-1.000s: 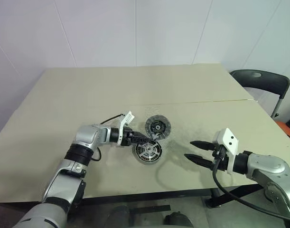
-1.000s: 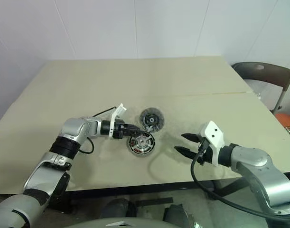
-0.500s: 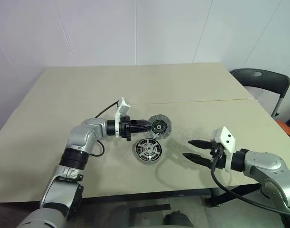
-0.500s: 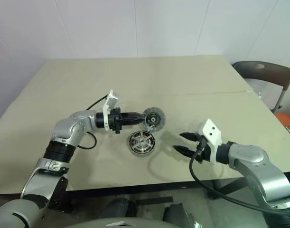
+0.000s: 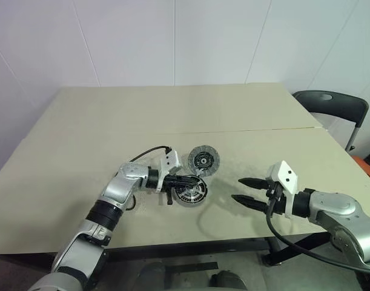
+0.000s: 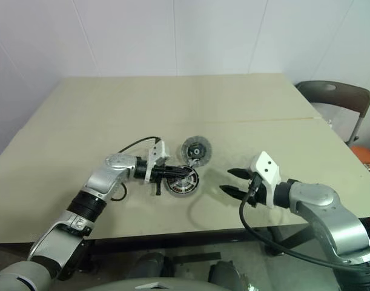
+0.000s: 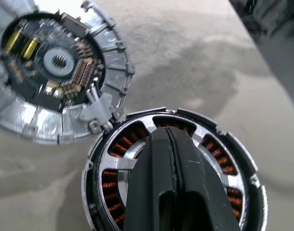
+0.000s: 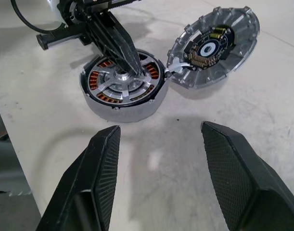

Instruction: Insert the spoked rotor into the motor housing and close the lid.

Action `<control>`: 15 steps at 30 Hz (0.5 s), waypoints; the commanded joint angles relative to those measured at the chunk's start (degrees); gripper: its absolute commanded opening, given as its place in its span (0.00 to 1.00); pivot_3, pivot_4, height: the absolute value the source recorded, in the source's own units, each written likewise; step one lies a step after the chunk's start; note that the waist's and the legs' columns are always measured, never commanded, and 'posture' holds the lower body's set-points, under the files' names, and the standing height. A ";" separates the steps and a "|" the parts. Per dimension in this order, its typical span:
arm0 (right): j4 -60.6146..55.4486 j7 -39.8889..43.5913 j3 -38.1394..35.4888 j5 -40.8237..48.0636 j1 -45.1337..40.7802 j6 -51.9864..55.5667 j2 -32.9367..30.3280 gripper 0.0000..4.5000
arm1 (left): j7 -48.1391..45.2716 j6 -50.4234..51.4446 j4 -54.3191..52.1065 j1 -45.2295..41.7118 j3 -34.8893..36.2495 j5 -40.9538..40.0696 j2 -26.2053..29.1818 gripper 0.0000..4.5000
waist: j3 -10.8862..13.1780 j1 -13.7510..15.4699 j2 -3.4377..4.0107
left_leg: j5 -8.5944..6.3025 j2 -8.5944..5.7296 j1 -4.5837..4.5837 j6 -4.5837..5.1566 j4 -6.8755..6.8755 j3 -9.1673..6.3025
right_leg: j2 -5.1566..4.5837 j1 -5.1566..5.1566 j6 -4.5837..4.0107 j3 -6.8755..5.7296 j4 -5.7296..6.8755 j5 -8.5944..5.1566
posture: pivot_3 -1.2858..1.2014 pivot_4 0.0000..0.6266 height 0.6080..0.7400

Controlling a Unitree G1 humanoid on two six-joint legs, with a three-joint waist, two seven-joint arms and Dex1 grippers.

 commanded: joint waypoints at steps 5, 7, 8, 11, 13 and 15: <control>-1.49 -0.75 -1.01 0.43 -1.09 -0.86 0.22 0.63 | 1.72 -1.04 5.52 -0.73 -1.83 4.86 0.20 0.01 | -0.03 -0.12 0.03 | 0.00 0.01 0.09 0.00 0.02 0.00 | -0.01 0.04 -0.01 0.00 0.09 0.01 | 0.52 0.00 1.00; -1.63 -1.11 -0.81 0.51 -1.51 -0.75 0.46 0.63 | 2.88 -2.56 7.58 -1.28 -2.86 7.23 0.79 0.01 | -0.05 -0.13 0.02 | 0.00 0.01 0.13 0.00 0.02 0.00 | -0.01 0.07 -0.01 0.00 0.10 0.01 | 0.52 0.00 1.00; -1.69 -1.23 -0.75 0.57 -1.72 -0.65 0.51 0.63 | 3.54 -3.36 8.57 -1.55 -3.22 8.22 0.94 0.01 | -0.08 -0.15 0.03 | 0.00 0.01 0.14 -0.01 0.02 0.00 | -0.01 0.09 -0.01 0.00 0.10 0.01 | 0.52 0.00 1.00; -1.61 -1.32 -0.66 0.56 -2.02 -0.67 0.55 0.63 | 5.03 -5.14 10.99 -2.32 -4.83 11.29 1.60 0.01 | -0.16 -0.20 0.00 | 0.00 0.02 0.27 0.00 0.02 0.01 | -0.01 0.17 -0.01 0.00 0.11 0.01 | 0.52 0.00 1.00; -1.31 -1.23 -0.69 0.41 -2.07 -0.96 0.56 0.63 | 5.14 -6.21 12.26 -2.28 -5.80 12.70 1.93 0.01 | -0.21 -0.26 0.07 | 0.00 0.03 0.42 -0.01 0.01 0.01 | -0.01 0.29 -0.01 0.00 0.12 0.01 | 0.52 0.00 1.00; -1.12 -1.16 -0.70 0.33 -2.16 -1.07 0.55 0.63 | 4.21 -6.96 12.42 -1.84 -5.85 12.58 1.83 0.01 | -0.24 -0.34 0.10 | -0.01 0.05 0.70 -0.02 -0.02 0.01 | -0.02 0.52 0.00 0.00 0.10 0.00 | 0.52 0.00 1.00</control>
